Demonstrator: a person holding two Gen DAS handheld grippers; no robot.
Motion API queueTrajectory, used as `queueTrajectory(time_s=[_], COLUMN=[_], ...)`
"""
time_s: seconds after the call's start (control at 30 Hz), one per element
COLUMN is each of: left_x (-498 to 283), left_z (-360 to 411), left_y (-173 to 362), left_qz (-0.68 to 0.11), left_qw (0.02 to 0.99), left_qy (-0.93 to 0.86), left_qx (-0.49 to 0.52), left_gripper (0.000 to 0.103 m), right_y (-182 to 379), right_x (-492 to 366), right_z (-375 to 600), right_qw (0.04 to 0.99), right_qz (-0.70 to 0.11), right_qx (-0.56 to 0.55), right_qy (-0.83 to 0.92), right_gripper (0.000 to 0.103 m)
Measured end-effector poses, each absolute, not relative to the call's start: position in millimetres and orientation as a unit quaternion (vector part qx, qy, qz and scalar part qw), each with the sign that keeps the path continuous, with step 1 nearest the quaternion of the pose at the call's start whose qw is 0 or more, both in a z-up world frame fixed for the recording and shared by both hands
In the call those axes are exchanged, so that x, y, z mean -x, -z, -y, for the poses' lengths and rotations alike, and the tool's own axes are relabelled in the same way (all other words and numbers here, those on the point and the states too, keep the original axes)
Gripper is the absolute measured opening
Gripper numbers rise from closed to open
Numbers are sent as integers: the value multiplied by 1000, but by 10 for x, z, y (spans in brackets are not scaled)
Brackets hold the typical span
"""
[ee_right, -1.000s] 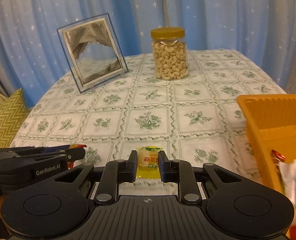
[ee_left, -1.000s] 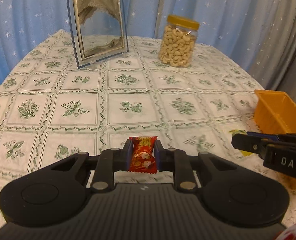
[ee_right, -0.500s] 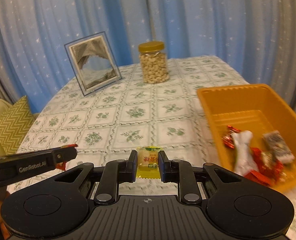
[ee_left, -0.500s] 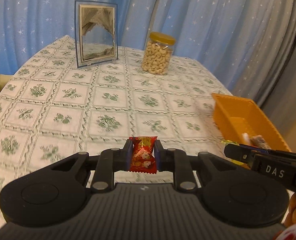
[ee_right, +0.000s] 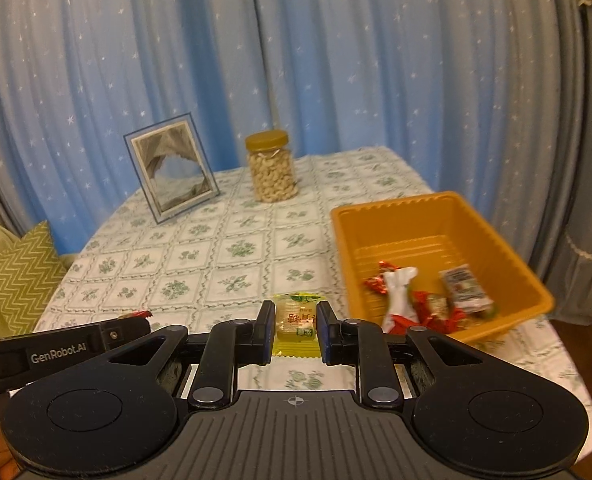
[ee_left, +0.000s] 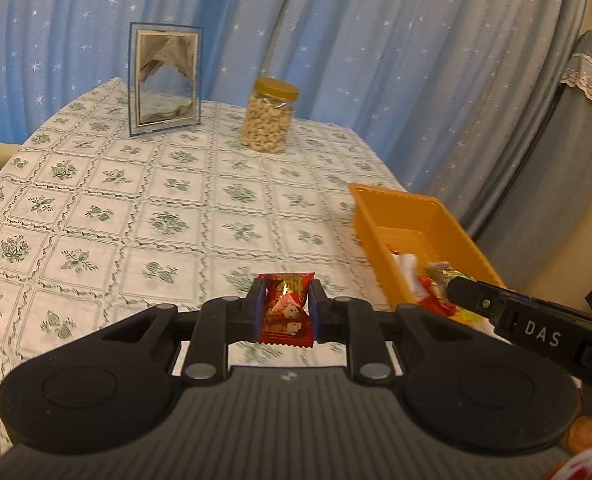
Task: Organize snacks
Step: 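Carry the yellow candy and red candy over the orange tray with both tools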
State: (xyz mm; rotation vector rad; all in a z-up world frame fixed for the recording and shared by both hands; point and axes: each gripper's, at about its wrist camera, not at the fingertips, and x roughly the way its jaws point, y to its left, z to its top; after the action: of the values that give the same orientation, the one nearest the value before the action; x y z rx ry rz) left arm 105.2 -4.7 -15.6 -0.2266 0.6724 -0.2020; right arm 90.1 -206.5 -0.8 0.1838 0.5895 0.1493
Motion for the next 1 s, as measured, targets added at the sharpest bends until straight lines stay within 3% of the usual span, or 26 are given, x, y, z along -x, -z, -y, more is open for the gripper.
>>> queueTrajectory(time_s=[1.0], left_x=[-715], left_z=[928], left_y=[-107], left_qz=[-322], left_qw=[927], left_qy=[176], left_qx=[75], left_gripper=[19], right_y=[-65], right_x=[-262], right_z=[2998], right_qw=[951], right_qz=[-286], right_qx=[-117], right_qy=[15], right_gripper=[22])
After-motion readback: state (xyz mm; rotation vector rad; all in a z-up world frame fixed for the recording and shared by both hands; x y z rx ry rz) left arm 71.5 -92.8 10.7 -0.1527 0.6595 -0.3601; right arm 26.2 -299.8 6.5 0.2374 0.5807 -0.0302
